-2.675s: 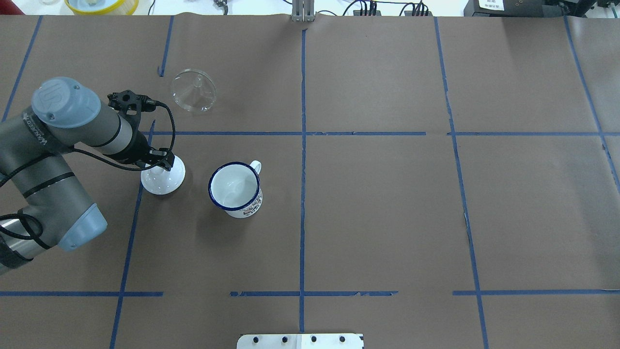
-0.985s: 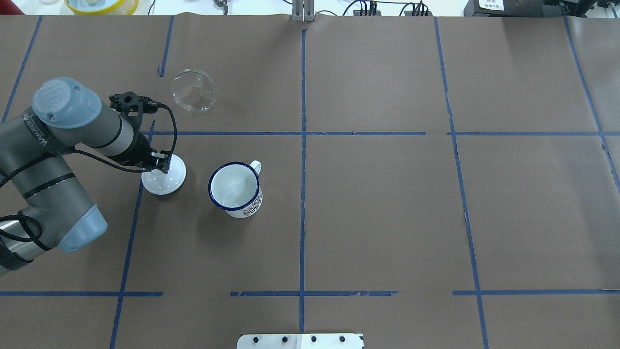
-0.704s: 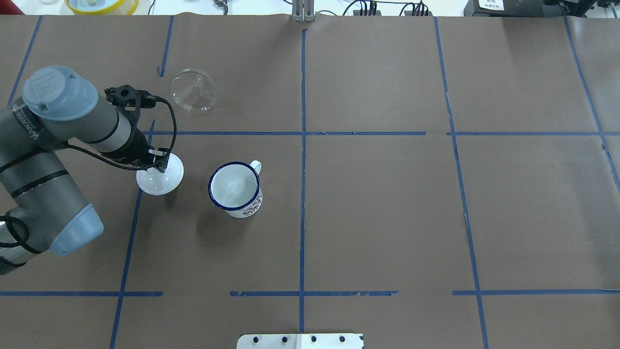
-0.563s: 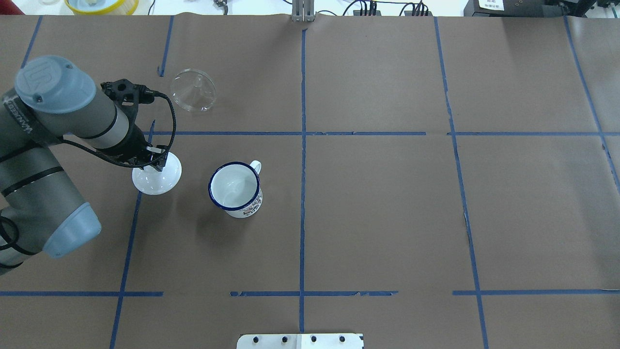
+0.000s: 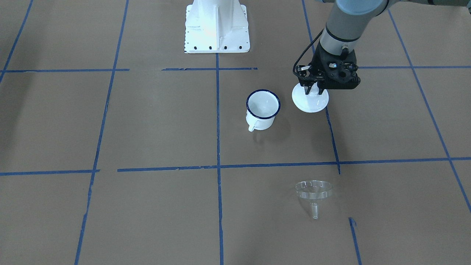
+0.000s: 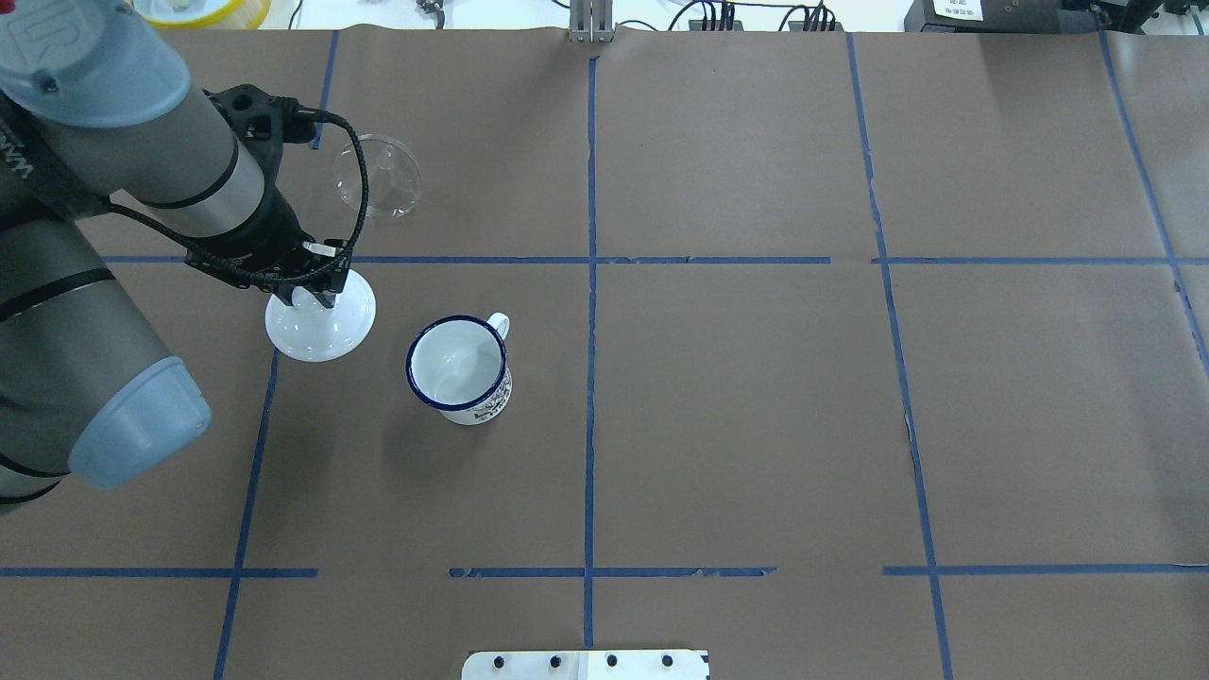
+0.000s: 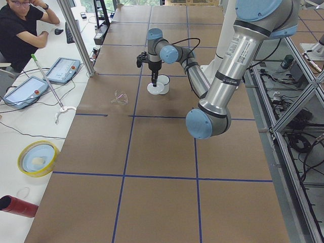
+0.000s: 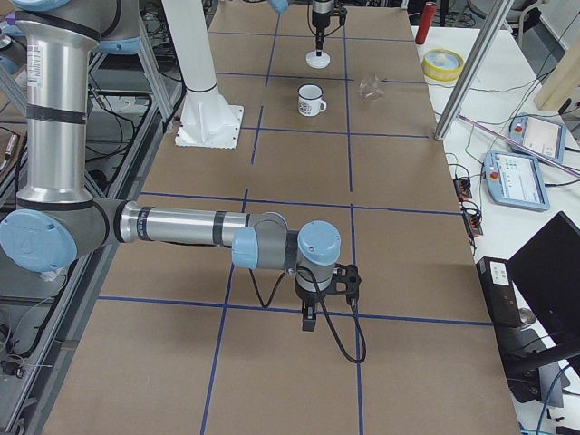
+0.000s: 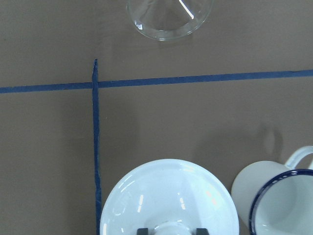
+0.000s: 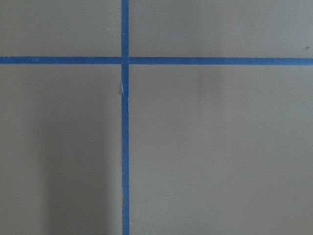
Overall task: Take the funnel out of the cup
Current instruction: 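Lift the lid and carry it over the white mug, then lower the lid onto the mug and open the left gripper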
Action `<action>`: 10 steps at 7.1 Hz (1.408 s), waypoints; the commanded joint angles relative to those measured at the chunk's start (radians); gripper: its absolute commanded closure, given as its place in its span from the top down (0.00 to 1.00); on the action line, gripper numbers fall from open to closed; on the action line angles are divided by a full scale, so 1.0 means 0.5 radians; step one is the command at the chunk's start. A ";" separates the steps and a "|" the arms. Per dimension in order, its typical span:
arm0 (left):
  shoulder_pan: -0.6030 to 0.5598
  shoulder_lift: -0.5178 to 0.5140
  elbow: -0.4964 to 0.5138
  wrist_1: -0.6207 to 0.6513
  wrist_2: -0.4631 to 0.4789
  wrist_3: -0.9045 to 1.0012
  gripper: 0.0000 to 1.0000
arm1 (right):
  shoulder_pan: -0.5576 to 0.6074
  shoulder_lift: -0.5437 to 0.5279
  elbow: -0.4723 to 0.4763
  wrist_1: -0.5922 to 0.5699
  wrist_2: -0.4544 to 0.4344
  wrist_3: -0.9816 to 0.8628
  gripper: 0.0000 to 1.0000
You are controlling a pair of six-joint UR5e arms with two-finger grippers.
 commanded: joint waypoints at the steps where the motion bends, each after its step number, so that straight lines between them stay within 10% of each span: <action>1: 0.115 -0.152 0.091 0.017 -0.042 -0.257 0.00 | 0.000 0.000 0.001 0.000 0.000 0.000 1.00; 10: 0.282 -0.269 0.429 -0.302 0.025 -0.491 0.00 | 0.000 0.000 0.001 0.000 0.000 0.000 1.00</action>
